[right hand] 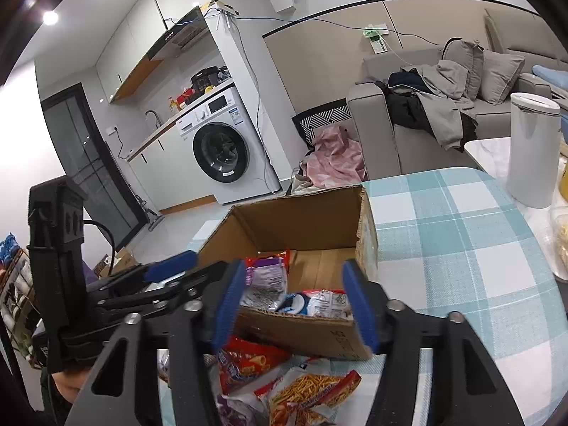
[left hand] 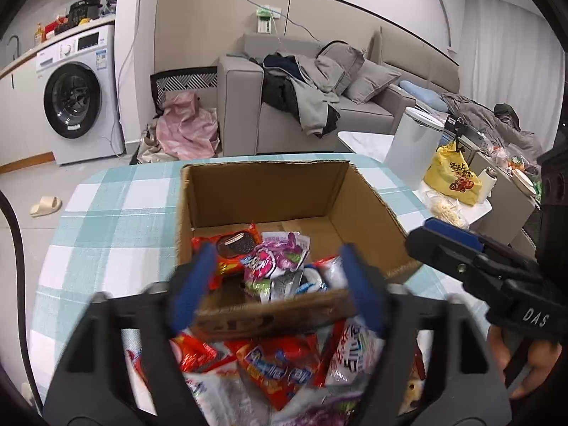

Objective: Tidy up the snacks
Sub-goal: 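Open the left gripper over the box while the right gripper releases the white package, then move both open grippers back toward the snack pile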

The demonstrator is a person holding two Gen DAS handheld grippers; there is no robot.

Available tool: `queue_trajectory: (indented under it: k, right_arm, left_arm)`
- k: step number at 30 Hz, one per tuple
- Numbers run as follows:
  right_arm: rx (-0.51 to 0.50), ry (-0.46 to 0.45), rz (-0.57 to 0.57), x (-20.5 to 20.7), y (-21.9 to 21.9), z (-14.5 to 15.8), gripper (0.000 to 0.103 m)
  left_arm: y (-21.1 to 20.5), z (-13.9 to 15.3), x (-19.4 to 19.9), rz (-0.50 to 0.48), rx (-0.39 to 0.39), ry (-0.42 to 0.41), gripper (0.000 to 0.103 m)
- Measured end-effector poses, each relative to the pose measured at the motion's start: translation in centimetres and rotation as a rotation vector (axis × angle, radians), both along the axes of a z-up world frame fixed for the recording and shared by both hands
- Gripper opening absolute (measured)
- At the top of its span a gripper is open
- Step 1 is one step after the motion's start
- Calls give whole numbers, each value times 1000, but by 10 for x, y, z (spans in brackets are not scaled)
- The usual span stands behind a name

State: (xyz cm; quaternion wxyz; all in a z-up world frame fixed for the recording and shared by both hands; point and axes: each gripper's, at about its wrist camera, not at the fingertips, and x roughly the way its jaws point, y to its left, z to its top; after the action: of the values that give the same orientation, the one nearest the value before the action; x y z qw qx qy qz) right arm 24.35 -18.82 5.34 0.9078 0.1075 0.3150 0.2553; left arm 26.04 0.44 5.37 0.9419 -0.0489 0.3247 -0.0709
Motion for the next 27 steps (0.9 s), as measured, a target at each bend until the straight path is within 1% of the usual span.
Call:
queue_trajectory:
  k: [1, 2, 3, 4, 5, 6, 7, 11, 17, 23, 25, 27]
  right_arm:
    - [-9, -4, 1, -3, -2, 1, 78]
    - [-22, -10, 2, -8, -4, 1, 88]
    - [-29, -12, 2, -12, -6, 2, 96]
    - [-34, -13, 4, -16, -9, 2, 100]
    - [-38, -8, 10, -20, -11, 1, 102]
    - [-40, -4, 15, -24, -13, 1, 102]
    - [-45, -1, 18, -27, -15, 0, 102]
    - [-94, 13, 7, -39, -18, -5, 103]
    - [-152, 54, -13, -53, -21, -11, 103]
    - [-191, 65, 26, -62, -17, -17, 103]
    - [-196, 71, 33, -63, -17, -19, 103]
    - [-207, 84, 39, -62, -16, -21, 103]
  left_arm:
    - [1, 1, -7, 4, 9, -13, 84]
    - [2, 2, -14, 3, 19, -20, 85]
    - [3, 3, -21, 4, 27, -24, 87]
    - [5, 3, -28, 7, 33, -27, 89]
    - [7, 4, -36, 13, 35, -32, 94]
    - [8, 4, -44, 19, 33, -39, 101]
    - [10, 4, -53, 23, 34, -46, 102]
    - [17, 4, -79, 36, 54, -52, 102]
    - [31, -2, -110, 57, 58, -40, 102]
    - [44, -12, -122, 68, 32, -17, 102]
    - [45, -16, -121, 69, 43, 6, 102]
    - [46, -18, -119, 77, 47, 9, 102]
